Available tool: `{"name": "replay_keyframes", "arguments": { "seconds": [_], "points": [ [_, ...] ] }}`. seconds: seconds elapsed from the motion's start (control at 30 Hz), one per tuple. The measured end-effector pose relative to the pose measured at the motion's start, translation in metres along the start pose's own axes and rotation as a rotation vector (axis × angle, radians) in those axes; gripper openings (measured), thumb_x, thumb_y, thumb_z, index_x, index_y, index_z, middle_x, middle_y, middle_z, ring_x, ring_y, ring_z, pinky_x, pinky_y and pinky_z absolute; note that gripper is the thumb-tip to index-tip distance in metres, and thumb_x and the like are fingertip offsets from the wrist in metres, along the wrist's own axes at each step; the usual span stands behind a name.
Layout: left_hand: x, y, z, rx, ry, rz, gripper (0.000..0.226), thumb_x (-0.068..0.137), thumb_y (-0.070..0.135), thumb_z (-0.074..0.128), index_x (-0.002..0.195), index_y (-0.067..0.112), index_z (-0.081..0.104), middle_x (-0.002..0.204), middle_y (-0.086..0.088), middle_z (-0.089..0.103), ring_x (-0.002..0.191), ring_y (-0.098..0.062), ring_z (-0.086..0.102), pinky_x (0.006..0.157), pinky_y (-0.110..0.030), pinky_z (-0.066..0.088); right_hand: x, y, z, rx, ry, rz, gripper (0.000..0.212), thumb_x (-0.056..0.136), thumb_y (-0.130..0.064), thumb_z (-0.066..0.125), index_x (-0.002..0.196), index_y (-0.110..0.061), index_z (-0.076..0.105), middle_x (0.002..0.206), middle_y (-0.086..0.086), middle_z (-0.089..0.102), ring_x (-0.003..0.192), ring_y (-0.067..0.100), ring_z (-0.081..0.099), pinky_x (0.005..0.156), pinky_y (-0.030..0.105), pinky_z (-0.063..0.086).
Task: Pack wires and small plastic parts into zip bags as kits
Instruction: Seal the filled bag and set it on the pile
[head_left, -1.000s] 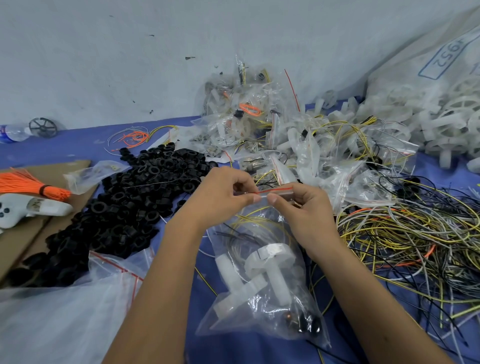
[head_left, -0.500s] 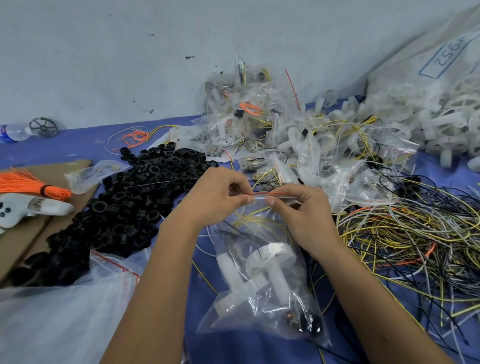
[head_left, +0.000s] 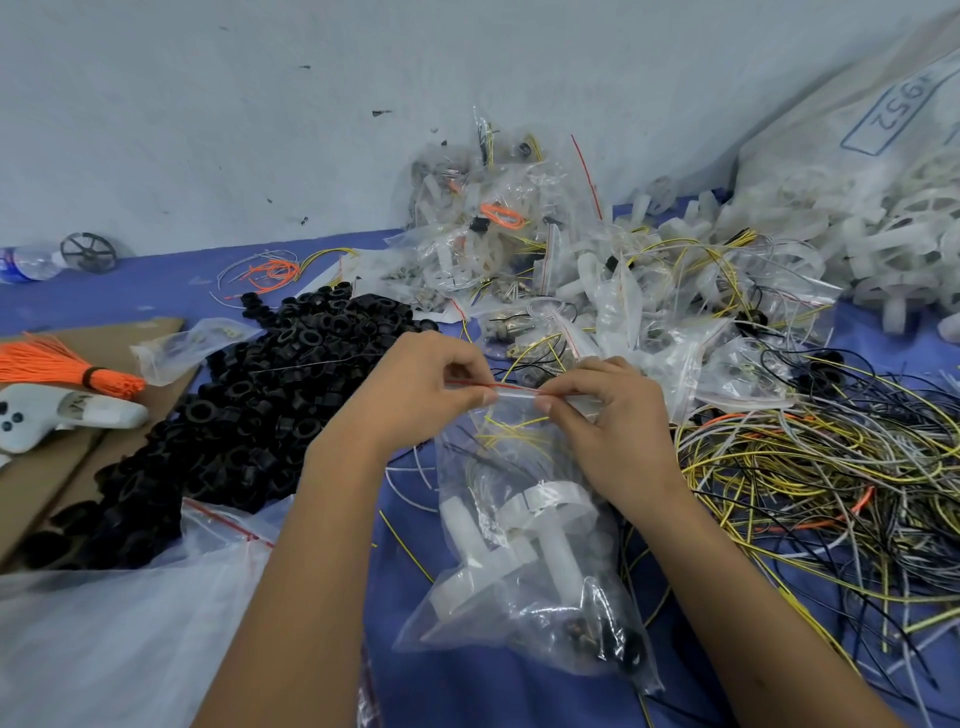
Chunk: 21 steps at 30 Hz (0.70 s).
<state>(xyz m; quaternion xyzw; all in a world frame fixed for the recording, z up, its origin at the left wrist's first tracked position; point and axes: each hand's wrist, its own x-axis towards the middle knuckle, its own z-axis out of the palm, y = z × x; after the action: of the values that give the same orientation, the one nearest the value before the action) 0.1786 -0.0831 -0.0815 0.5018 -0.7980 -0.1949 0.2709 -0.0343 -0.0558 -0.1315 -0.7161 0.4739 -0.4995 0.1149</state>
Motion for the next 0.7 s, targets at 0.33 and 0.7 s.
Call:
{"name": "replay_keyframes", "arguments": {
  "seconds": [0.33, 0.7],
  "points": [
    [0.005, 0.015, 0.013, 0.012, -0.034, 0.081, 0.007, 0.084, 0.011, 0.082, 0.082, 0.015, 0.077, 0.075, 0.012, 0.072, 0.073, 0.002, 0.066, 0.072, -0.017, 0.049, -0.001, -0.001, 0.000, -0.143, -0.031, -0.095, 0.005, 0.084, -0.021, 0.081, 0.082, -0.022, 0.076, 0.083, -0.011, 0.069, 0.087, 0.020, 0.052, 0.077, 0.045, 0.046],
    [0.002, 0.006, 0.009, -0.016, 0.003, 0.017, 0.015, 0.084, 0.016, 0.084, 0.078, 0.026, 0.074, 0.072, 0.018, 0.069, 0.073, 0.004, 0.065, 0.070, -0.010, 0.045, 0.000, 0.002, 0.003, -0.114, -0.024, -0.045, 0.004, 0.083, -0.018, 0.081, 0.084, -0.022, 0.079, 0.081, -0.010, 0.069, 0.083, 0.017, 0.052, 0.075, 0.031, 0.042]
  ]
}}
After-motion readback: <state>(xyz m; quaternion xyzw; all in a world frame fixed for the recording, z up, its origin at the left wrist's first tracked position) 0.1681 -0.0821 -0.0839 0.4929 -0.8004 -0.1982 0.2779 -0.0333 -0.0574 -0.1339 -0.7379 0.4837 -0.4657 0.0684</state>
